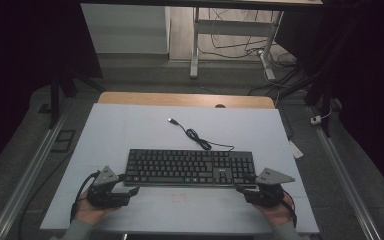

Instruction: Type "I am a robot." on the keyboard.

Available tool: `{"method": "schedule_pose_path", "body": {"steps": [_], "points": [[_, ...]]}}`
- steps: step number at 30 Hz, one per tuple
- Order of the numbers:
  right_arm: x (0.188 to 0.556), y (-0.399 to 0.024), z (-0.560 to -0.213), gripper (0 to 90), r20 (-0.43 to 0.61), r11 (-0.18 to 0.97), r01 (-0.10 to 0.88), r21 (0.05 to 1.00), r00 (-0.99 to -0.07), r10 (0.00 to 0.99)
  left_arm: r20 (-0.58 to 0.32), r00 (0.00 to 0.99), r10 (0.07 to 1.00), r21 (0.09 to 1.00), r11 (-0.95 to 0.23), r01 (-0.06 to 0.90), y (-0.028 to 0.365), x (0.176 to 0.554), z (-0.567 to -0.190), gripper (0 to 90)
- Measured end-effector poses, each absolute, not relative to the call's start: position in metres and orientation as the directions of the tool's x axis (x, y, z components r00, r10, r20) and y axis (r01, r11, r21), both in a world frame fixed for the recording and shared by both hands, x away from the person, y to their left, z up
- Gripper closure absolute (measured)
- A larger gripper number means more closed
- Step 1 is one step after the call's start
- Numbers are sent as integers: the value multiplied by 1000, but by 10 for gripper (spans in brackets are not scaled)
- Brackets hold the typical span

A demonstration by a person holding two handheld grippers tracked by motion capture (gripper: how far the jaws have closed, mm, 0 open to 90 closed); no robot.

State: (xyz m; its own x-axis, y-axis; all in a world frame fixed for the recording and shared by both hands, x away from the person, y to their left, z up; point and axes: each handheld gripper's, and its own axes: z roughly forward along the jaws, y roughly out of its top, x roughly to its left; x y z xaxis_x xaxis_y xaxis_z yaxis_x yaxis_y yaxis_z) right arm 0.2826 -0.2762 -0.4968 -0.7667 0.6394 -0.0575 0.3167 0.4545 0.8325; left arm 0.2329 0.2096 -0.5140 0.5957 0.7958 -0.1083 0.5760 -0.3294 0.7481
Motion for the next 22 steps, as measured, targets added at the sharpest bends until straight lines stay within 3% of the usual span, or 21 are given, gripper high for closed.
{"method": "schedule_pose_path", "body": {"steps": [22], "points": [[280, -289, -499, 490, -57, 461, 306, 833, -781, 622, -95, 599, 795, 753, -336, 566, 214, 227, -516, 299]]}}
